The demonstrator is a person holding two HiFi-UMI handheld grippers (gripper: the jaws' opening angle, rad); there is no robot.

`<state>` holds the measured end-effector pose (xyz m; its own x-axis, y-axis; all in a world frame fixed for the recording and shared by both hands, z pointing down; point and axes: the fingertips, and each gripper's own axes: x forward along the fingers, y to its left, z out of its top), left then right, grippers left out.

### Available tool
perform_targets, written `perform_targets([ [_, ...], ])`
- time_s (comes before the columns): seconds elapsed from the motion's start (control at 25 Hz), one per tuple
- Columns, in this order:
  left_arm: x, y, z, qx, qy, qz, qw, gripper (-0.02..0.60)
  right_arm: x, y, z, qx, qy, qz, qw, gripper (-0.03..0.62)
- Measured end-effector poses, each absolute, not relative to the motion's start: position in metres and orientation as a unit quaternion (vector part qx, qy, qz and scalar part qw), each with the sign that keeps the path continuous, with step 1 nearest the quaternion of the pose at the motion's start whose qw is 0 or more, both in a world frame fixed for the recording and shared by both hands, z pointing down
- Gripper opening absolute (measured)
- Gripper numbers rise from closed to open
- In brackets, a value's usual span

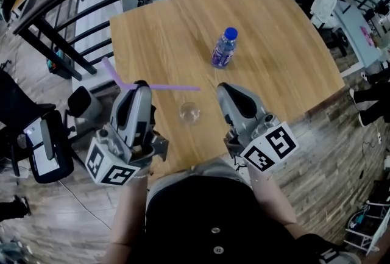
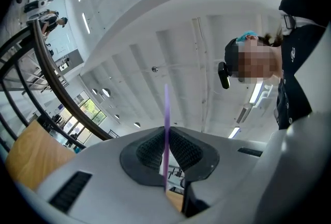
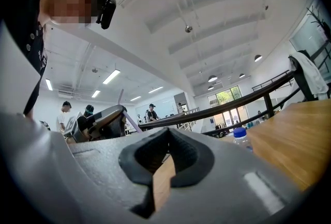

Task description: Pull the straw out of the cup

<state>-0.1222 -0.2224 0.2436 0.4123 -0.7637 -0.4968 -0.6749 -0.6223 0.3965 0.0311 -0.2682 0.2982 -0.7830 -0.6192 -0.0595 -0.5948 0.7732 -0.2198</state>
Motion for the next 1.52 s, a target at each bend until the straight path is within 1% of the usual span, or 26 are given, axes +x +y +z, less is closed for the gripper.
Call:
perform_targets([
  [0.2,-0.126,-0.221,0.252,0.83,-0.439,-0.336,0.077,0.04,0.024,-0.262,0.297,-0.314,0.943,-0.088,0.061,-0.002],
  [0.56,-0.129,-0.225,0.275,0.822,-0.45,-0.326,0.121,0.04,0.009,-0.249,0.298,-0.308,0.946,-0.081,0.056,-0.002],
  [0.96,-0.126,-0.223,0.285,0.829,-0.448,-0.309,0.129,0.04,0.006,-0.251,0.307,-0.309,0.945,-0.094,0.047,-0.002],
  [1.52,-0.129,-0.224,0.289,0.826,-0.448,-0.313,0.138,0.04,0.003,-0.25,0.313,-0.303,0.948,-0.087,0.033,-0.002],
])
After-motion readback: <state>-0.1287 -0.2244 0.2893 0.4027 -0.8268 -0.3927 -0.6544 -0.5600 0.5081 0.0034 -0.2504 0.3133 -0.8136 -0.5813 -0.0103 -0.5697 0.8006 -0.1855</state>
